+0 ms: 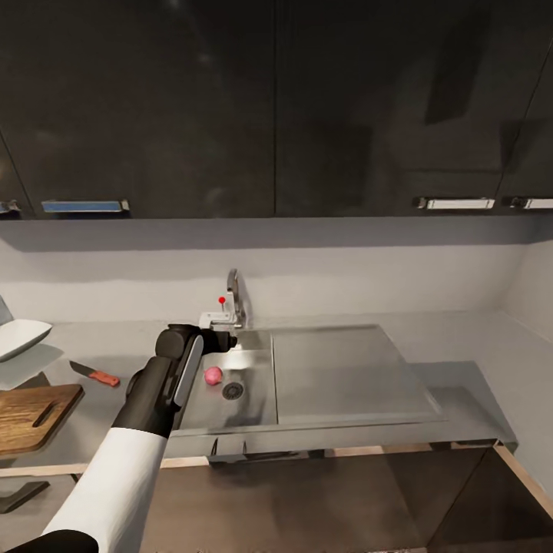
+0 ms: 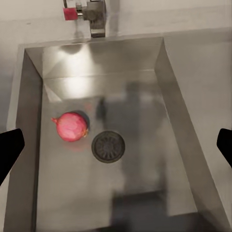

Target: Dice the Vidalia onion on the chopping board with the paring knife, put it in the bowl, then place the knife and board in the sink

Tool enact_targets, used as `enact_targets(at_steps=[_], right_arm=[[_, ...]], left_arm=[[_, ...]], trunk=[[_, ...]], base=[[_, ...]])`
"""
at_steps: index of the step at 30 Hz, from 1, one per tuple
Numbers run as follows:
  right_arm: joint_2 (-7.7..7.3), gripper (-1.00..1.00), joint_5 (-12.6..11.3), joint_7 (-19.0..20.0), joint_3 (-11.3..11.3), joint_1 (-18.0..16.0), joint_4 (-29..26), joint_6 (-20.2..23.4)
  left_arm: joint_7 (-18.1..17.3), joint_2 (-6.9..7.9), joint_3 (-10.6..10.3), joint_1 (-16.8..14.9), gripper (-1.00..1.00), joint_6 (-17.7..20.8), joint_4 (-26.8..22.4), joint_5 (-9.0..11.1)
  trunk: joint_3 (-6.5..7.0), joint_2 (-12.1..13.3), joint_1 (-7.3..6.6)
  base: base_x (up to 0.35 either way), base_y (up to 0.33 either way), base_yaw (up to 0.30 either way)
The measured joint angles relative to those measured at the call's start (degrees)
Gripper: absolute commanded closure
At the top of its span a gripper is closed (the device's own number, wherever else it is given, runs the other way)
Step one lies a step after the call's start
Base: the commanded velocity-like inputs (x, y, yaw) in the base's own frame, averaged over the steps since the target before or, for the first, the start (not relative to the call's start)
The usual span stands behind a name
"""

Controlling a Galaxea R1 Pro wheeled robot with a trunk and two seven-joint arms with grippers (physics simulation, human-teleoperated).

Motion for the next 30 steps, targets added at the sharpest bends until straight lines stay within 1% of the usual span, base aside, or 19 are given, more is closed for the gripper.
enact_targets(at_steps=[13, 24, 30], right_arm=[[0.01, -1.0, 0.0, 0.0, 0.0, 0.03, 0.0, -0.06], [0.01, -1.0, 0.01, 0.0, 0.0, 0.02, 0.0, -0.09], [0.01, -1.0, 0.01, 0.0, 0.0, 0.03, 0.0, -0.09]], left_arm=[[0.0, 0.0, 0.07, 0.0, -1.0, 0.0, 3.87, 0.03], [-0.1, 0.0, 0.16, 0.0, -1.0, 0.0, 4.95, 0.08], [-0.17, 0.0, 0.27, 0.0, -1.0, 0.0, 5.04, 0.1]], trunk=[[-1.17, 0.0, -0.01], [-2.18, -0.01, -0.02], [-2.73, -0.01, 0.0]], base=[[0.017, 0.0, 0.0], [0.217, 0.05, 0.0], [0.079, 0.011, 0.0]])
